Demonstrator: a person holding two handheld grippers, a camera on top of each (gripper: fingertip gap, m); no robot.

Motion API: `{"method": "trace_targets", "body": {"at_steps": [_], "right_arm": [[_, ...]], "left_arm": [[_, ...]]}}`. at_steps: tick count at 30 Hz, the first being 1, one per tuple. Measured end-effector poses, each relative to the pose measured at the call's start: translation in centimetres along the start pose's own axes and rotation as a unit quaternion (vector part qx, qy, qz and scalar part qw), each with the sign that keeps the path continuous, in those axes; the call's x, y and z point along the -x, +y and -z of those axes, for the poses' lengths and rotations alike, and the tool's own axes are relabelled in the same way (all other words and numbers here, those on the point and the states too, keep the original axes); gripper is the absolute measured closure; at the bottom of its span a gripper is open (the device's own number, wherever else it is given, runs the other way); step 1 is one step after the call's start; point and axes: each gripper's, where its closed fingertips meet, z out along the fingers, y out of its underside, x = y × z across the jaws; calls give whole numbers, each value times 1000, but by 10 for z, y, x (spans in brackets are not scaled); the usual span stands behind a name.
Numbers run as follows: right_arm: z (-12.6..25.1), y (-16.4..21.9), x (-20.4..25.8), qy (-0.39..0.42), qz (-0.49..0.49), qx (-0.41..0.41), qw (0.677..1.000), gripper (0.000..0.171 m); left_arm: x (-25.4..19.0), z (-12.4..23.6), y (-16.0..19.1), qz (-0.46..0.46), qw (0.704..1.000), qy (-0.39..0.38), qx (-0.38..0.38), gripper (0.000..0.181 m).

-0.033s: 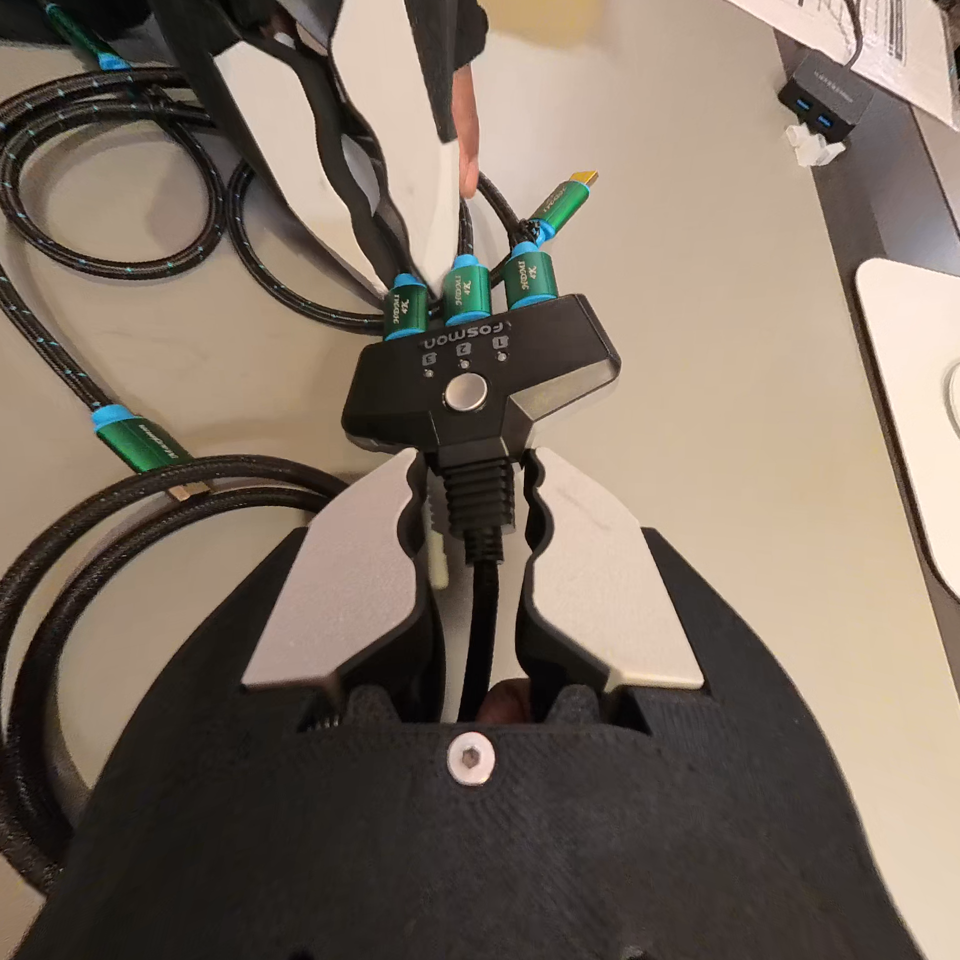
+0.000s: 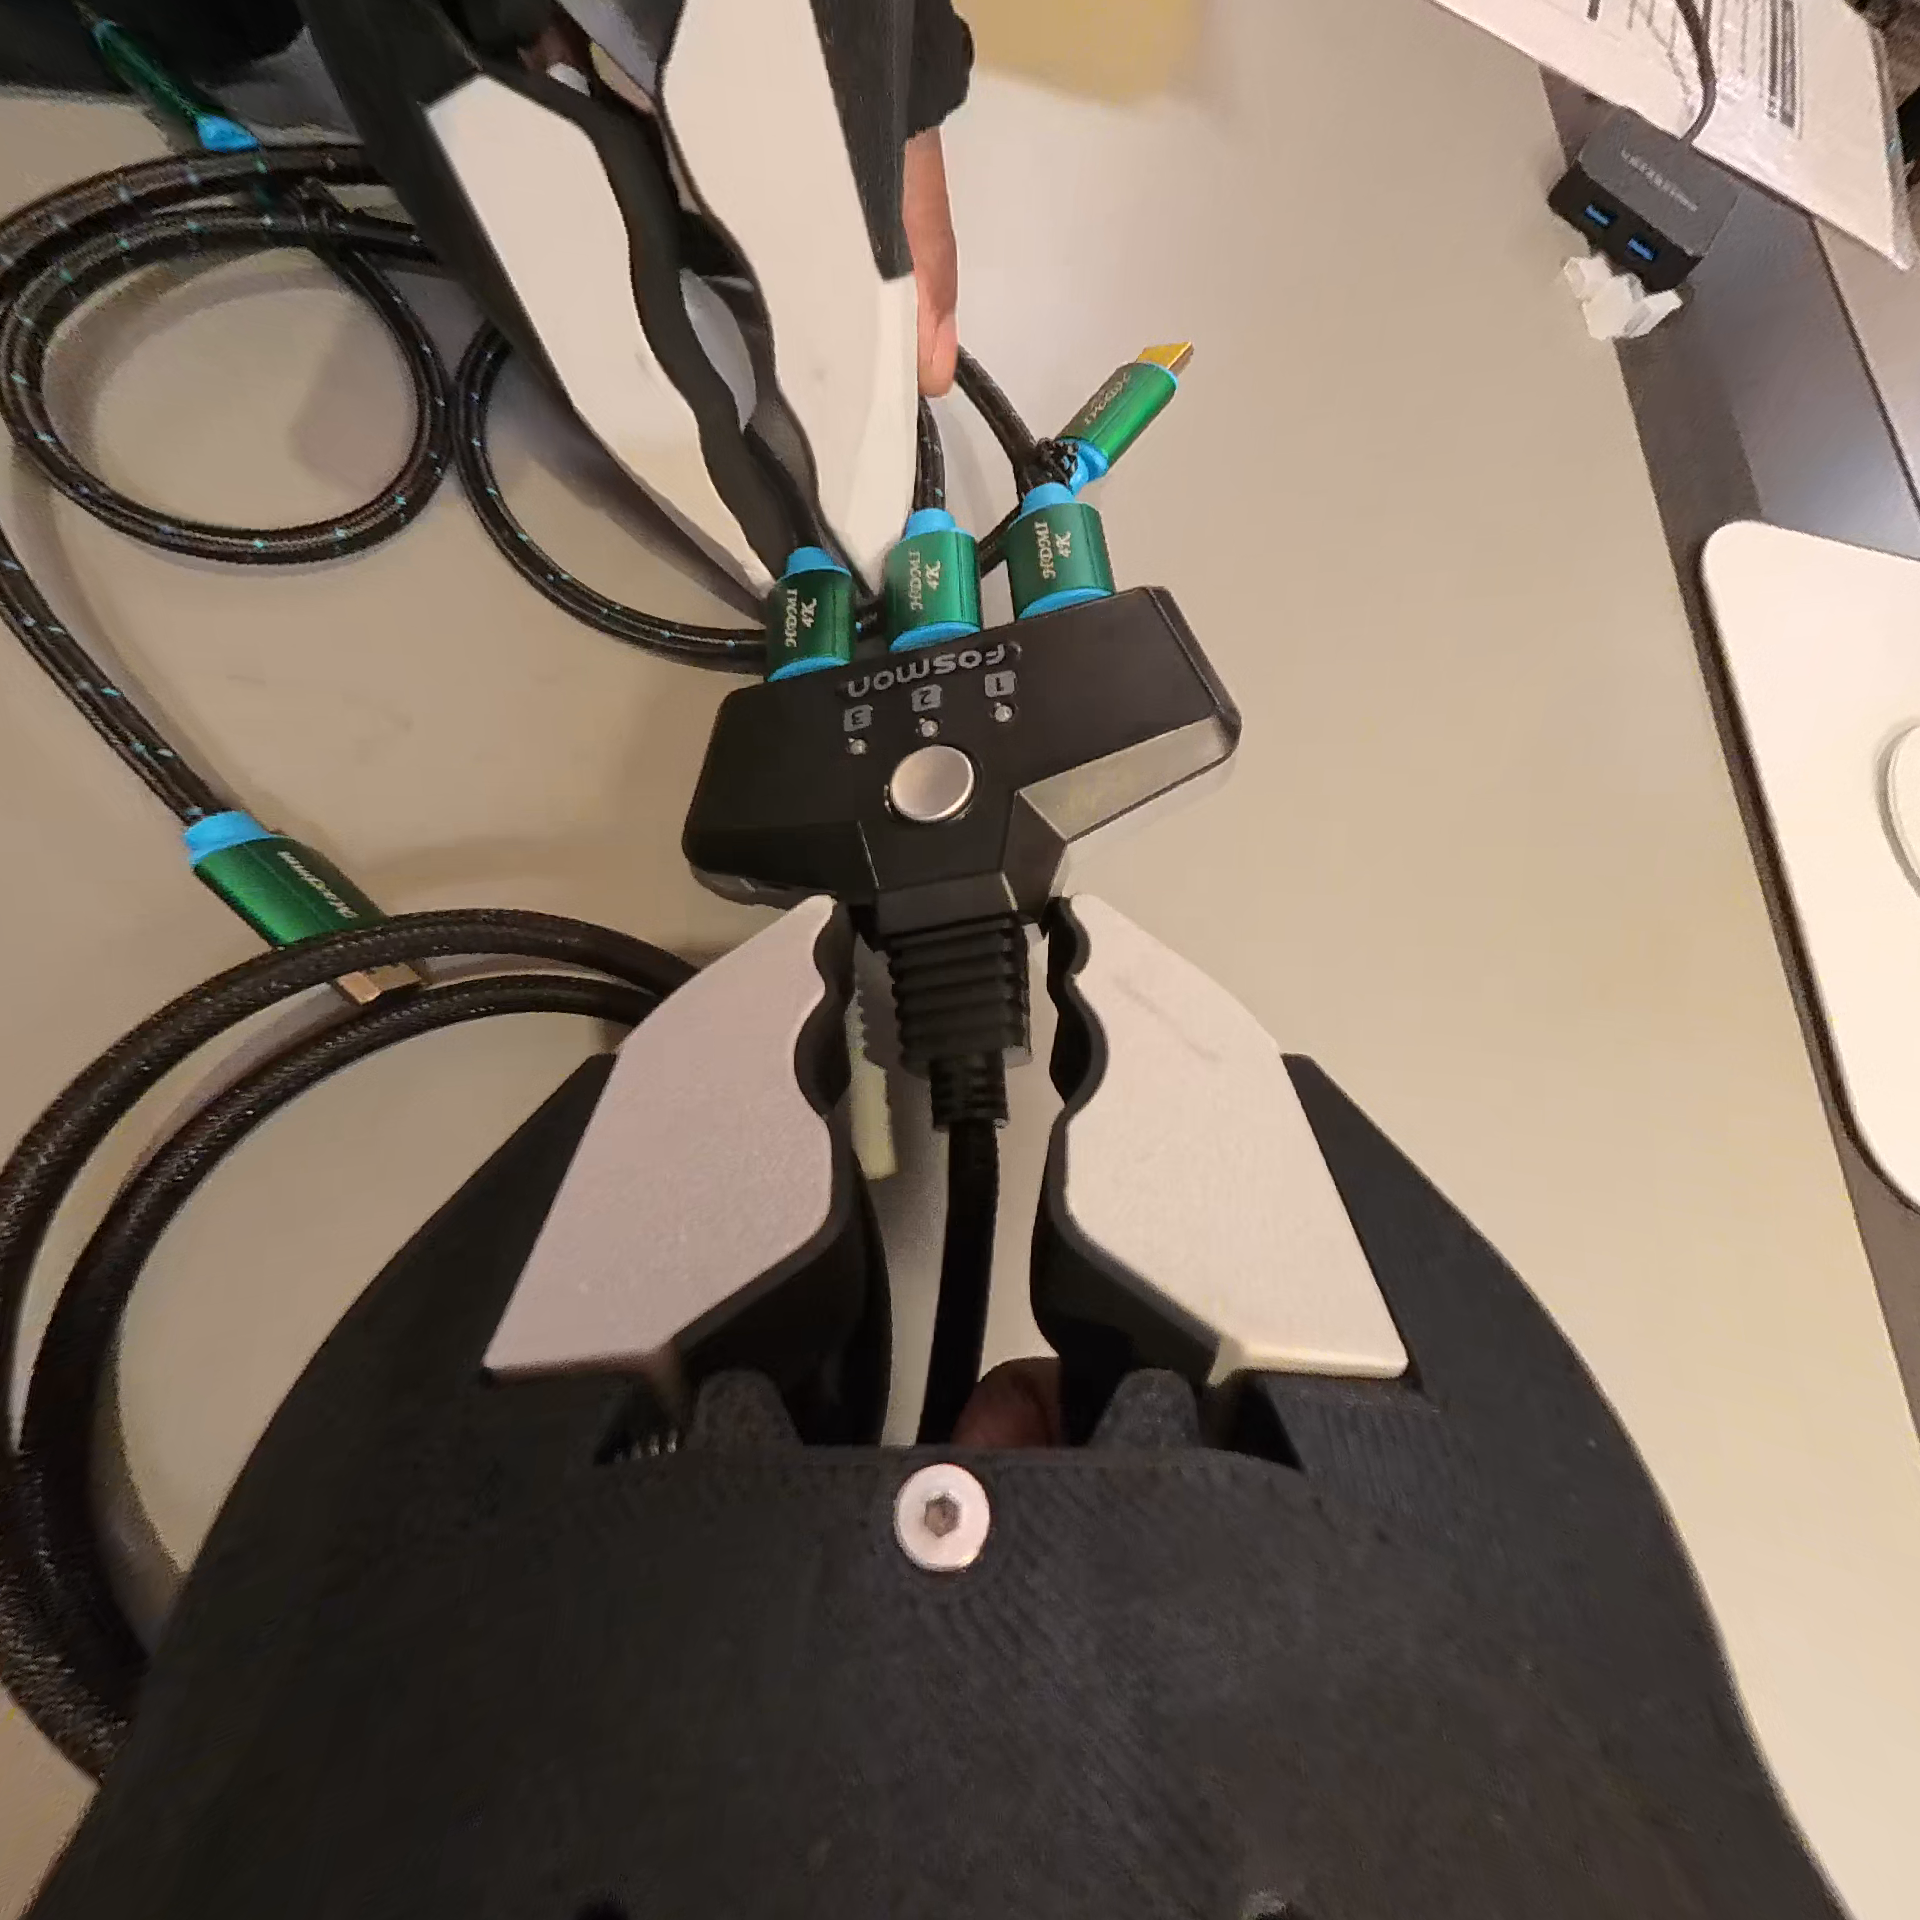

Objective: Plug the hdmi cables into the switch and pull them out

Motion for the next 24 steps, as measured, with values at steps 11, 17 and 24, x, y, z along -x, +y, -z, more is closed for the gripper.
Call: {"method": "trace_targets", "body": {"at_steps": [11,17,24], "right_arm": [[12,-2,-21,74,5,16,997,136],[9,0,-28,114,15,56,992,136],[6,5,-29,136,9,81,987,136]], "left_arm": [[80,83,1,189,942,-154,-230,161],[112,86,106,356,895,-241,-118,161],[102,66,156,476,852,-207,-64,179]]}}
